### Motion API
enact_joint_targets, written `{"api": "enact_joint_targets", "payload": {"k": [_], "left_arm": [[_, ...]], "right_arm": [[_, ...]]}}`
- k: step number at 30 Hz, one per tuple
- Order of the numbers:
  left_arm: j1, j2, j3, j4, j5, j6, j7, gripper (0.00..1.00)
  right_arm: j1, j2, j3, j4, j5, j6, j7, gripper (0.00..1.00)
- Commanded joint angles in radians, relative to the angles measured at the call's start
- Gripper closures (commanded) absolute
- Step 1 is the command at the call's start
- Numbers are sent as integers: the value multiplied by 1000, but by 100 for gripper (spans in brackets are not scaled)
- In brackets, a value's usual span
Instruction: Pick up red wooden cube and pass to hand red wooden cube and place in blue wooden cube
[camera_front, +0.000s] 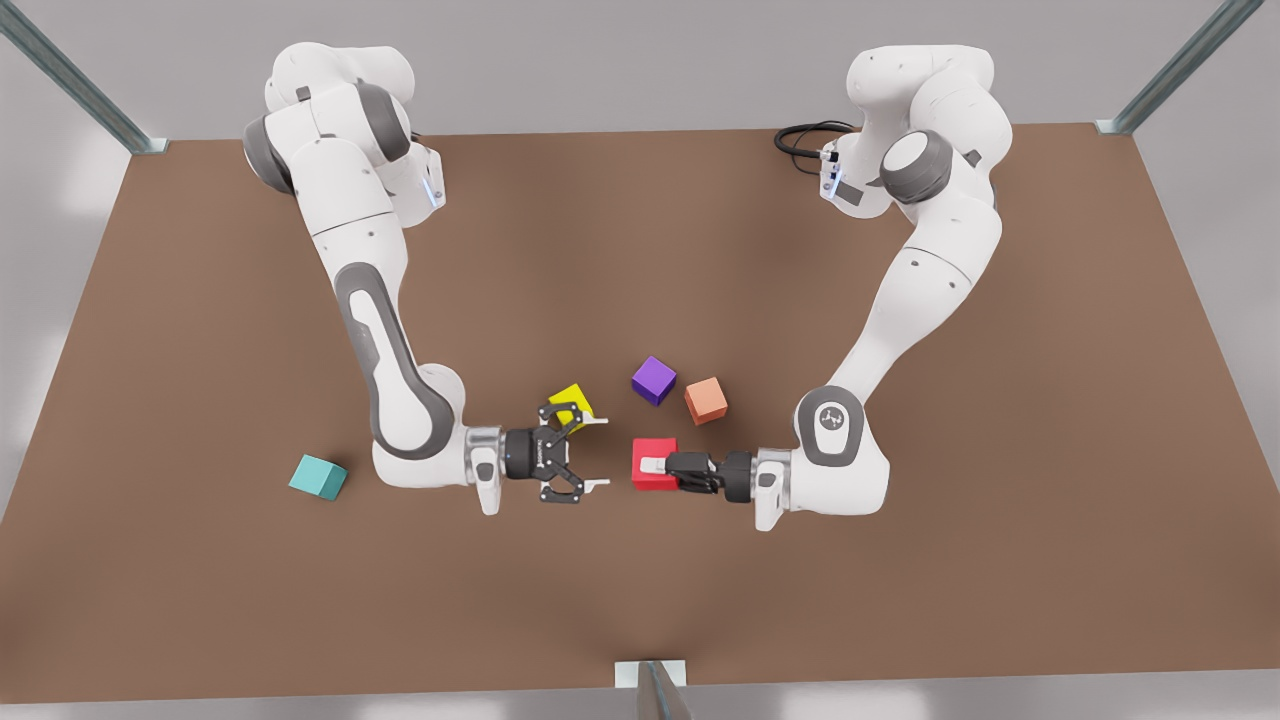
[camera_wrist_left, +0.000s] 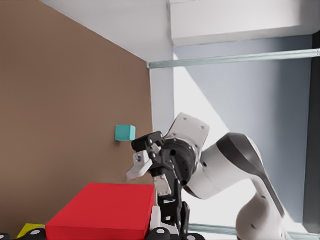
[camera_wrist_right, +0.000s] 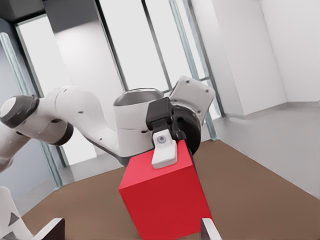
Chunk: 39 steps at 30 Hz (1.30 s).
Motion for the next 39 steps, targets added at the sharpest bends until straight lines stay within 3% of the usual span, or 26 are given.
{"api": "enact_joint_targets", "payload": {"k": [1,39], "left_arm": [[1,-2,-1,0,-40,3,44,40],[-36,-2,-2,0,-52,37,-9,40]], "right_arm": [[-1,1,1,5,5,27,-116,0],[23,82,88,120,25,121,-66,0]]}}
